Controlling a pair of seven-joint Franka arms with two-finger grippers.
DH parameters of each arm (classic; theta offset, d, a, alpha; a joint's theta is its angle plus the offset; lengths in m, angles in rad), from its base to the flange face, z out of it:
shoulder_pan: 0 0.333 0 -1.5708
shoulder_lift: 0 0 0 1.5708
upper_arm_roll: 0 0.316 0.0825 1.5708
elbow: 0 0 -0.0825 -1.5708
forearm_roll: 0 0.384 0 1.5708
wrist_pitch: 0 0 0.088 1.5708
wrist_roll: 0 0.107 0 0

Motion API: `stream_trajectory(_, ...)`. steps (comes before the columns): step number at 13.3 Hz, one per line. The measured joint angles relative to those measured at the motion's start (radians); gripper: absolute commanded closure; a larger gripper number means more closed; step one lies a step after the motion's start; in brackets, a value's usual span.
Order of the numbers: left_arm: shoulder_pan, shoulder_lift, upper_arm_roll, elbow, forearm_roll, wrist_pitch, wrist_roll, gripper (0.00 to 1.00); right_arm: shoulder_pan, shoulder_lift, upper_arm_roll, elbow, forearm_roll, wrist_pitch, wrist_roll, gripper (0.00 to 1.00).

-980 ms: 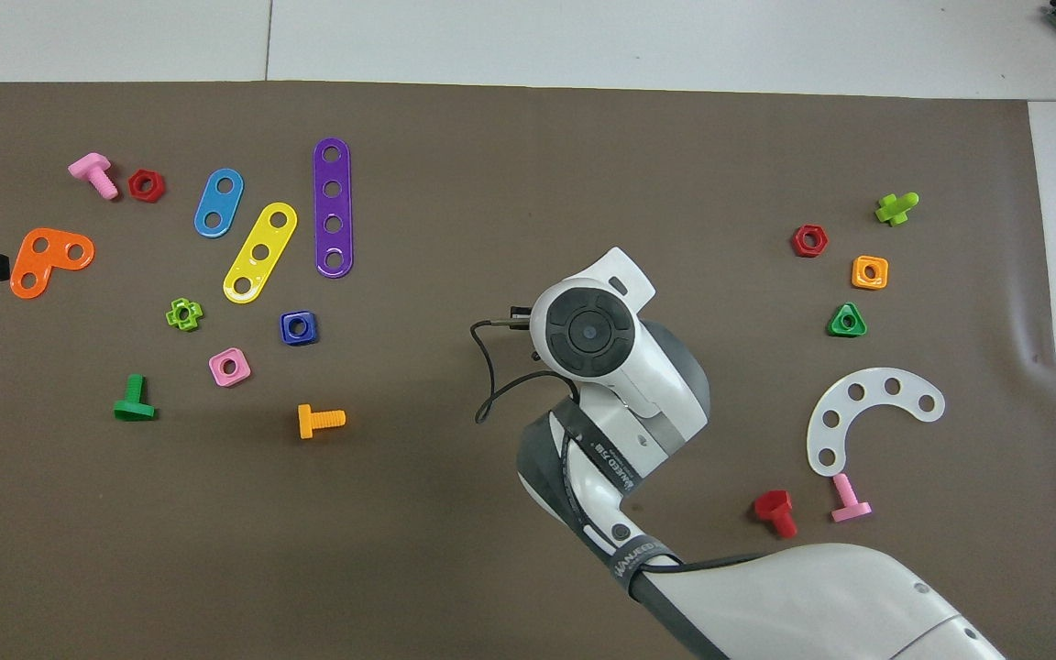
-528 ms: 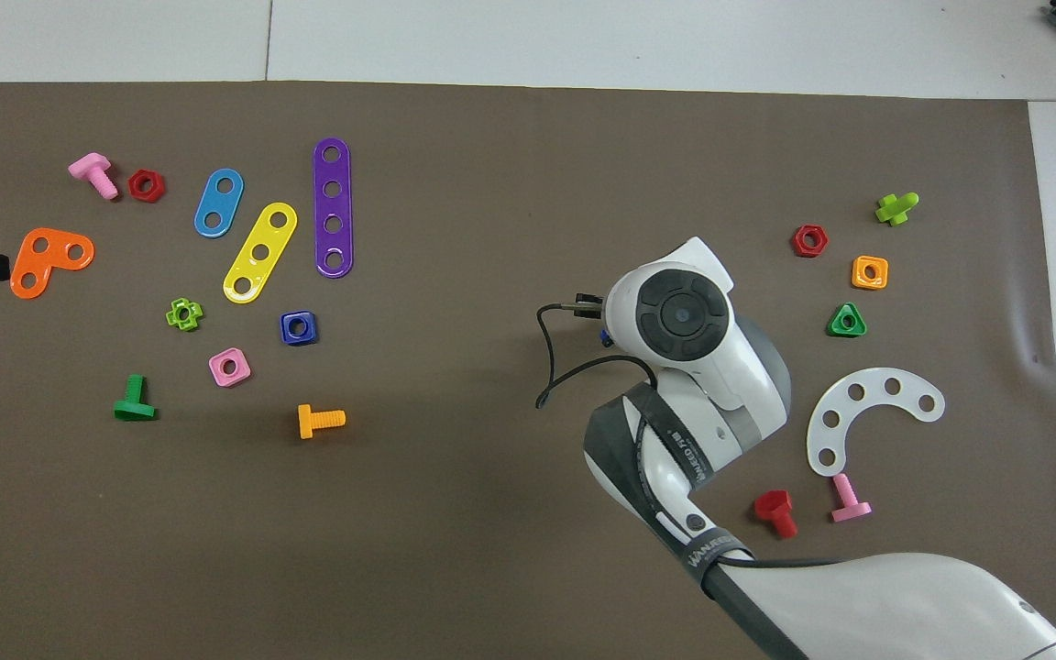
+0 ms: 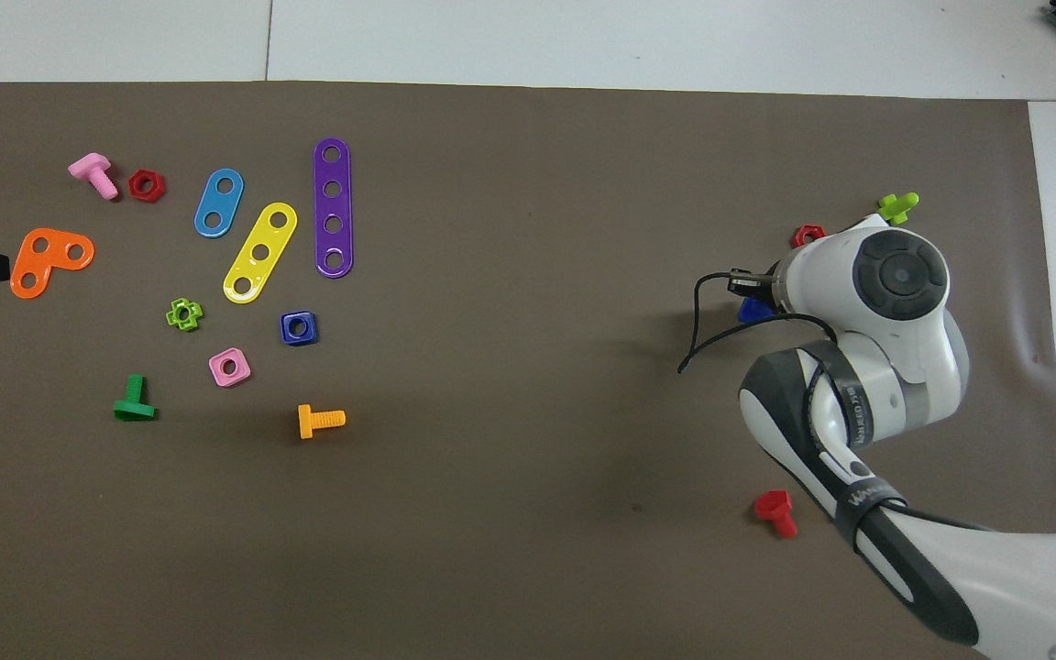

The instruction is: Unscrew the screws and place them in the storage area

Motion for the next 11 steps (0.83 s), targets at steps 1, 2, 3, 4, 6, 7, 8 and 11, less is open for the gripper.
stream_trajectory(1,0.0,0.0,0.0,0.0,0.0,0.0,0.0,0.0,-0.034,0.0,0.0,-0.028,0.0,0.041,-0.034,1.0)
stream_trajectory(2,0.0,0.0,0.0,0.0,0.0,0.0,0.0,0.0,-0.054,0.0,0.0,-0.051,0.0,0.067,-0.053,1.0)
stream_trajectory(3,0.0,0.0,0.0,0.0,0.0,0.0,0.0,0.0,-0.062,0.0,0.0,-0.065,0.0,0.078,-0.059,1.0)
stream_trajectory(4,0.0,0.0,0.0,0.0,0.0,0.0,0.0,0.0,-0.062,0.0,0.001,-0.071,0.0,0.081,-0.06,0.63)
stream_trajectory(6,0.0,0.0,0.0,0.0,0.0,0.0,0.0,0.0,-0.062,-0.001,0.004,-0.072,0.0,0.081,-0.06,0.01)
stream_trajectory(7,0.0,0.0,0.0,0.0,0.0,0.0,0.0,0.0,-0.062,-0.003,0.004,-0.072,0.0,0.081,-0.06,0.01)
stream_trajectory(8,0.0,0.0,0.0,0.0,0.0,0.0,0.0,0.0,-0.062,-0.006,0.004,-0.071,0.0,0.081,-0.06,0.0)
stream_trajectory(11,0.0,0.0,0.0,0.0,0.0,0.0,0.0,0.0,-0.059,-0.045,0.007,-0.04,0.0,0.023,-0.06,0.0)
